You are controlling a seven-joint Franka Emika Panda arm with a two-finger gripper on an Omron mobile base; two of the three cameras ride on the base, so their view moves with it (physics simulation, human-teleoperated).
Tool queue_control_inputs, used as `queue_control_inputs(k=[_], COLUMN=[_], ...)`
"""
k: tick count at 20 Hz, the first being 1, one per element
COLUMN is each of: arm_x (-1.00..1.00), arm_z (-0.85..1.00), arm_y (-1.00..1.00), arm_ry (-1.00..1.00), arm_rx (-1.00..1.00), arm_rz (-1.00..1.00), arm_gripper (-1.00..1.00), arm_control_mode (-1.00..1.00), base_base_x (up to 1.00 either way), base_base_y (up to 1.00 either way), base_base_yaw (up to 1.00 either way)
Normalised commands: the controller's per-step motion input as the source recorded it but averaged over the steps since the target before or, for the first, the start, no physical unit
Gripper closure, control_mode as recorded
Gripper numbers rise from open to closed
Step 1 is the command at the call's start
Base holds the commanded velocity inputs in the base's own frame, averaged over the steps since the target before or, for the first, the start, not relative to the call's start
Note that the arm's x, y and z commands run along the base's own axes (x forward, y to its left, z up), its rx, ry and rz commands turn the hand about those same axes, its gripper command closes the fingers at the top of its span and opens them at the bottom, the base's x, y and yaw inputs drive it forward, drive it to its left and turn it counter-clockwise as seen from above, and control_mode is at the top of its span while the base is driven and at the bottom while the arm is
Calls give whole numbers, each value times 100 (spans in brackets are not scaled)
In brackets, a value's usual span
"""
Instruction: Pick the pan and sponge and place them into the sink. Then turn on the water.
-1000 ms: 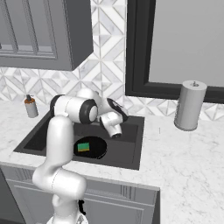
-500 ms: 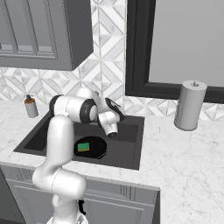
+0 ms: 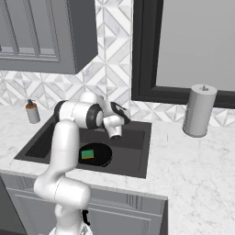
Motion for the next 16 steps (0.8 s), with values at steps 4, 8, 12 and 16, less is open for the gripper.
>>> queue_control_inputs(k=[4,8,12,16], arm_x=[15,8,22,40], arm_z=[0,0,0,-2], arm_y=[0,-8,-23,-37], arm_ry=[0,0,0,0], arm_rx=[3,8,11,14], arm_rz=[-6,-2,0,-1], arm_gripper=[100,100,100,100], arm_control_mode=[-100,-100,-100,-100], base_base_x=[0,0,0,0], base_base_y=[0,0,0,0], base_base_yaw=[0,0,0,0])
